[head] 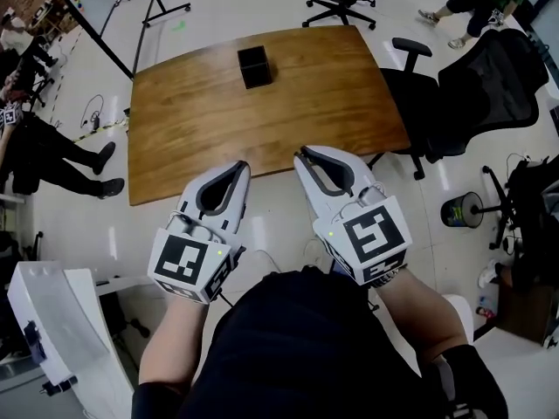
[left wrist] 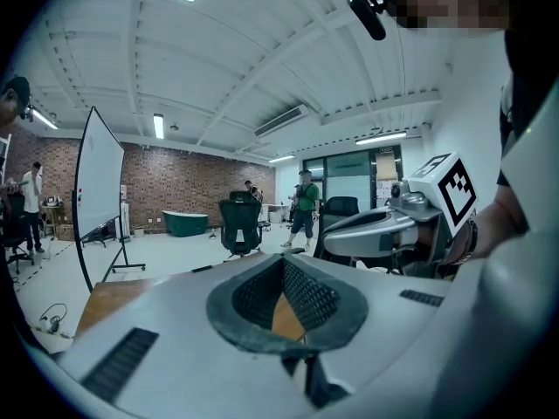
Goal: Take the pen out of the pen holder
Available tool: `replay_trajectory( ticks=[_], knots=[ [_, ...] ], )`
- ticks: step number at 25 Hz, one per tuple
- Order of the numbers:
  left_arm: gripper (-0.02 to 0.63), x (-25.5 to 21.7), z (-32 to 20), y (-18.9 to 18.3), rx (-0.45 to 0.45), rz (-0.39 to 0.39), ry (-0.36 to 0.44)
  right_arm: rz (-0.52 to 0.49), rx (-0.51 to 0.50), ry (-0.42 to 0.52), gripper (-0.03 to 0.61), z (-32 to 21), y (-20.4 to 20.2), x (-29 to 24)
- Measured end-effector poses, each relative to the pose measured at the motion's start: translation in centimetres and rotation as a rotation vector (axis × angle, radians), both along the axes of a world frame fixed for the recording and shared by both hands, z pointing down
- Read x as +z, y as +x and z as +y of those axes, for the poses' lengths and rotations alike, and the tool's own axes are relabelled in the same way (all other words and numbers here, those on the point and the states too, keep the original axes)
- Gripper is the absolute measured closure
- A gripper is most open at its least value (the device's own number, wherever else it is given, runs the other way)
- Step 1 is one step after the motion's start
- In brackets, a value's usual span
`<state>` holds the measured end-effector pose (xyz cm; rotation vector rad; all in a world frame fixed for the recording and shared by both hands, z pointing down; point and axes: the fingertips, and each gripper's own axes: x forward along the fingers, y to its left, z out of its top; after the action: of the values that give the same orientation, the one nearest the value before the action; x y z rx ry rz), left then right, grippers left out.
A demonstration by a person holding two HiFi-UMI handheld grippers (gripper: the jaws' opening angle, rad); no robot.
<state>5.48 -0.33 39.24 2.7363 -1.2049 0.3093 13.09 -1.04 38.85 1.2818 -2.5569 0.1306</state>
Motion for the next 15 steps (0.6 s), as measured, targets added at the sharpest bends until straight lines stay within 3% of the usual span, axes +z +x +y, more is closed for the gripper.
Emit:
replay_trajectory(
  ticks=[15],
  knots=[
    [0.609, 0.6, -1.1, 1.6, 0.038, -0.011, 0.033, -0.02, -0.007, -0.025, 0.545, -0.5, 0.2, 0.9]
  ],
)
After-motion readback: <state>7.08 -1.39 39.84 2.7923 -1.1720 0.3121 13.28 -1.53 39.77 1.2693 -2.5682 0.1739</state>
